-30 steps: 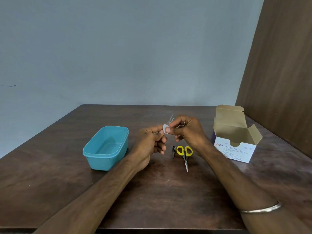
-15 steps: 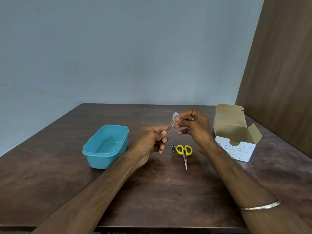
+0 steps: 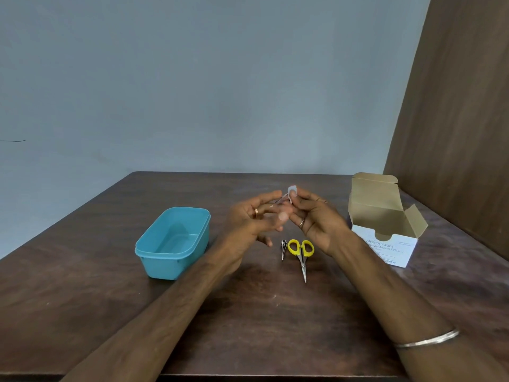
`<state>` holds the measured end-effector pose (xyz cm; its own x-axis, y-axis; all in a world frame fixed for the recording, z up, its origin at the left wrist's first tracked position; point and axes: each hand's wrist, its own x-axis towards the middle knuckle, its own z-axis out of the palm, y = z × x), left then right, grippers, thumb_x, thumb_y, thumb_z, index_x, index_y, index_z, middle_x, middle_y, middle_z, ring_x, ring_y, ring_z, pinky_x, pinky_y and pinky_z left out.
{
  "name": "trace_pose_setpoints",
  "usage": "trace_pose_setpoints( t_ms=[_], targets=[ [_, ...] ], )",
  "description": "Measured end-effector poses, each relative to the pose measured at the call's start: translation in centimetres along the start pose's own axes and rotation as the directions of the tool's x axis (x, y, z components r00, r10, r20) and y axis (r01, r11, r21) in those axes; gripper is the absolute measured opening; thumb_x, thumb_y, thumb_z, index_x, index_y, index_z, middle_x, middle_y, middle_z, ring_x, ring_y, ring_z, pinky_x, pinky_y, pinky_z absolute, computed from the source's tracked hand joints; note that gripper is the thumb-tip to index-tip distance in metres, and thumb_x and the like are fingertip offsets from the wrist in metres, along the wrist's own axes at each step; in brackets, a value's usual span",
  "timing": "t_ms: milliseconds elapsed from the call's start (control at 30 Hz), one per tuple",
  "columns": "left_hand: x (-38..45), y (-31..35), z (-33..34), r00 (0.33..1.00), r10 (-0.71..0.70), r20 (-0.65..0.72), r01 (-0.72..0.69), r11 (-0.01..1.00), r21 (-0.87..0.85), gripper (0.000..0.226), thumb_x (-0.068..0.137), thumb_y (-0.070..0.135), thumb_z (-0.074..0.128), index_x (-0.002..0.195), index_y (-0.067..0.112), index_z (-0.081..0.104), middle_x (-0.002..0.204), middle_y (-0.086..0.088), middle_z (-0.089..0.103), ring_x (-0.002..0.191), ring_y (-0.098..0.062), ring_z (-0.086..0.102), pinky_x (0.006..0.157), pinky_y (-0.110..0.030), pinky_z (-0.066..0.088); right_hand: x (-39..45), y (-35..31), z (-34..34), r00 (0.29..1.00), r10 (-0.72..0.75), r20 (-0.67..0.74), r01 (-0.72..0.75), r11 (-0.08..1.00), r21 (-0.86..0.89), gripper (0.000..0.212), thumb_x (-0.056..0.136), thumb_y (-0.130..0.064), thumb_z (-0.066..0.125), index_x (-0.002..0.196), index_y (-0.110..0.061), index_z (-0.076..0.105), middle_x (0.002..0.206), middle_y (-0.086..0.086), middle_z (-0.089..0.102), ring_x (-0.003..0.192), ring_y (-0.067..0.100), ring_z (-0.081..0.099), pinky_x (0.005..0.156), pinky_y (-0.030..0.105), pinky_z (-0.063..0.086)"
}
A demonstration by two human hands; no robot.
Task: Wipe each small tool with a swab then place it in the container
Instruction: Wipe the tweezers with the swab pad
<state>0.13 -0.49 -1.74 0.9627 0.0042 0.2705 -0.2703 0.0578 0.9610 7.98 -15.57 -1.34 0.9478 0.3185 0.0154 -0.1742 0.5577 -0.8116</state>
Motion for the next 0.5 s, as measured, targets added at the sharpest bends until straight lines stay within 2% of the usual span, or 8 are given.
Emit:
trace_pose_setpoints(
  t_ms=[133,233,300,400,500],
  targets=[
    [0.0,-0.7,-0.1,0.980,0.142,-0.139,-0.111,0.971,0.212,0.030,0.085,0.017,0.073,0.113,0.025,0.071,0.091,0.000,0.076,0.070,-0.008,0.066,0.051,-0.028,0.048,0.1,0.9,0.5,0.992,0.108,0.062,-0.107,0.994,-0.018,0.013,0.094,0.005,0.056,0.099,-0.002,0.066,0.078,0.010,0.074,0.069,0.016,0.075,0.059,0.026,0.061],
    [0.0,-0.7,-0.4,0.946,0.240,-0.220,-0.178,0.947,0.266,0.018,0.087,0.024,0.071,0.103,0.031,0.075,0.085,0.009,0.075,0.069,-0.002,0.062,0.049,-0.023,0.047,-0.1,1.0,0.7,0.982,0.152,0.111,-0.137,0.981,-0.137,0.018,0.095,-0.002,0.058,0.110,-0.004,0.067,0.085,0.008,0.076,0.074,0.016,0.076,0.063,0.028,0.061],
    [0.1,-0.7,-0.5,0.924,0.270,-0.272,-0.184,0.935,0.303,0.010,0.088,0.031,0.069,0.096,0.034,0.074,0.080,0.013,0.072,0.070,0.000,0.061,0.050,-0.023,0.047,-0.1,1.0,0.6,0.982,0.161,0.095,-0.138,0.968,-0.208,0.018,0.094,-0.008,0.063,0.111,-0.011,0.067,0.091,0.008,0.077,0.076,0.019,0.076,0.061,0.030,0.061],
    [0.5,-0.8,-0.7,0.900,0.259,-0.350,-0.138,0.932,0.337,0.008,0.091,0.035,0.065,0.087,0.030,0.071,0.078,0.010,0.070,0.079,-0.007,0.067,0.052,-0.025,0.050,0.0,0.9,0.2,0.995,0.097,0.016,-0.087,0.945,-0.314,0.017,0.090,-0.015,0.070,0.106,-0.016,0.067,0.093,0.008,0.076,0.070,0.020,0.074,0.058,0.032,0.060],
    [0.9,-1.3,-0.9,0.904,0.239,-0.353,-0.107,0.929,0.354,0.011,0.095,0.029,0.061,0.087,0.028,0.068,0.077,0.006,0.070,0.081,-0.013,0.069,0.057,-0.036,0.055,-0.1,0.7,0.1,1.000,-0.023,0.019,0.029,0.906,-0.423,0.024,0.089,-0.022,0.073,0.112,-0.017,0.069,0.100,0.006,0.078,0.074,0.021,0.074,0.061,0.032,0.059]
  ],
)
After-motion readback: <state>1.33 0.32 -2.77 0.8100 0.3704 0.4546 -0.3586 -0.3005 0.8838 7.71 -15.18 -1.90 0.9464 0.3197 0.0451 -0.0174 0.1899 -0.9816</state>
